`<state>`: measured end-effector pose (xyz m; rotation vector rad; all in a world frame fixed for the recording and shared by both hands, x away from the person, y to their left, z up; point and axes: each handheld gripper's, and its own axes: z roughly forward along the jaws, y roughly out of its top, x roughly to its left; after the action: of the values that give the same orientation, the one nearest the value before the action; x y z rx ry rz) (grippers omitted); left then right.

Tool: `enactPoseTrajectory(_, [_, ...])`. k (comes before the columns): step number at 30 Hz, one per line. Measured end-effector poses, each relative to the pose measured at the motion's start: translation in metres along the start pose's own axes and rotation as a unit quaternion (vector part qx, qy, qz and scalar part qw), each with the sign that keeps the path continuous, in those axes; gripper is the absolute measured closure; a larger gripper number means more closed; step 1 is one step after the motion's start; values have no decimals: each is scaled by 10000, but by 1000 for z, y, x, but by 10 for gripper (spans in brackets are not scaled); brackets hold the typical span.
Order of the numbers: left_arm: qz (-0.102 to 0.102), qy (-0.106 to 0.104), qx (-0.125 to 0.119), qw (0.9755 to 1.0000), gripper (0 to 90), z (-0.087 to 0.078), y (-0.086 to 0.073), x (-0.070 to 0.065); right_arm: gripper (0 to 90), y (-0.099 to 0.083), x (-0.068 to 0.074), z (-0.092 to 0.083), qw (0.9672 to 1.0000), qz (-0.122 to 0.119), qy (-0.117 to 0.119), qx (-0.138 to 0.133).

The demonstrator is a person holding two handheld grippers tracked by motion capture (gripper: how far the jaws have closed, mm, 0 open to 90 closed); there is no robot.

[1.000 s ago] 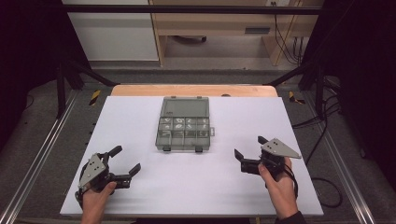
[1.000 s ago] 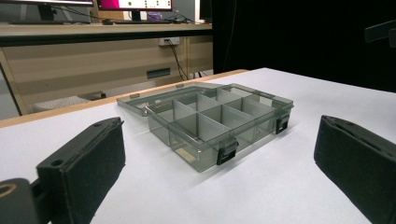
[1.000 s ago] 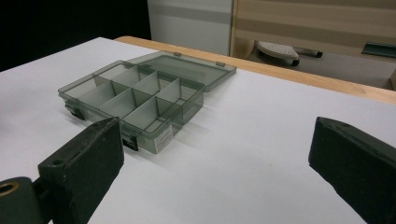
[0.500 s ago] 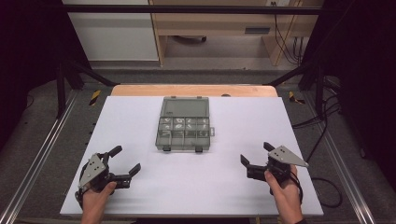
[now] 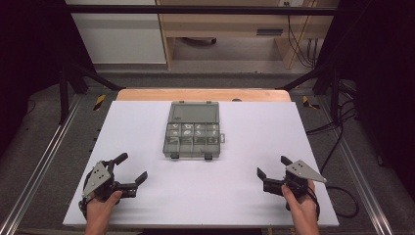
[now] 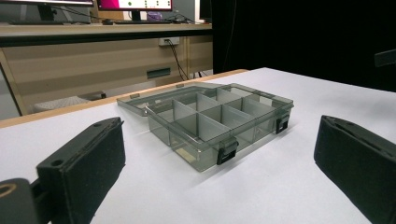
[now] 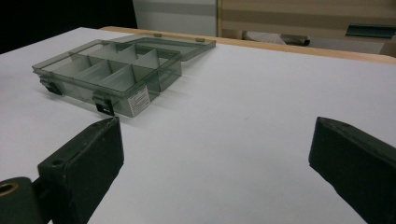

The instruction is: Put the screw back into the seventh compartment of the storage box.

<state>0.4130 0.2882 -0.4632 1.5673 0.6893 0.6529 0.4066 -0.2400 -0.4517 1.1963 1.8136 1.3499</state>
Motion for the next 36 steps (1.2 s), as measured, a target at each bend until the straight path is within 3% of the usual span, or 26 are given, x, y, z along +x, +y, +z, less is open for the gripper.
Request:
enactPoseTrajectory(22, [5,0,-24,10000,17,-1,0,0,29,-12,10,21,9984,-248,238,-459])
enactPoseTrajectory(31, [-13,-19,-78,10000,16,-1,2,0,25,-13,14,32,9964,-344,355,-681])
enactPoseTrajectory(36, [-53,20,-148,9999,15,-4,3,2,25,-14,14,35,9938,-465,369,-937])
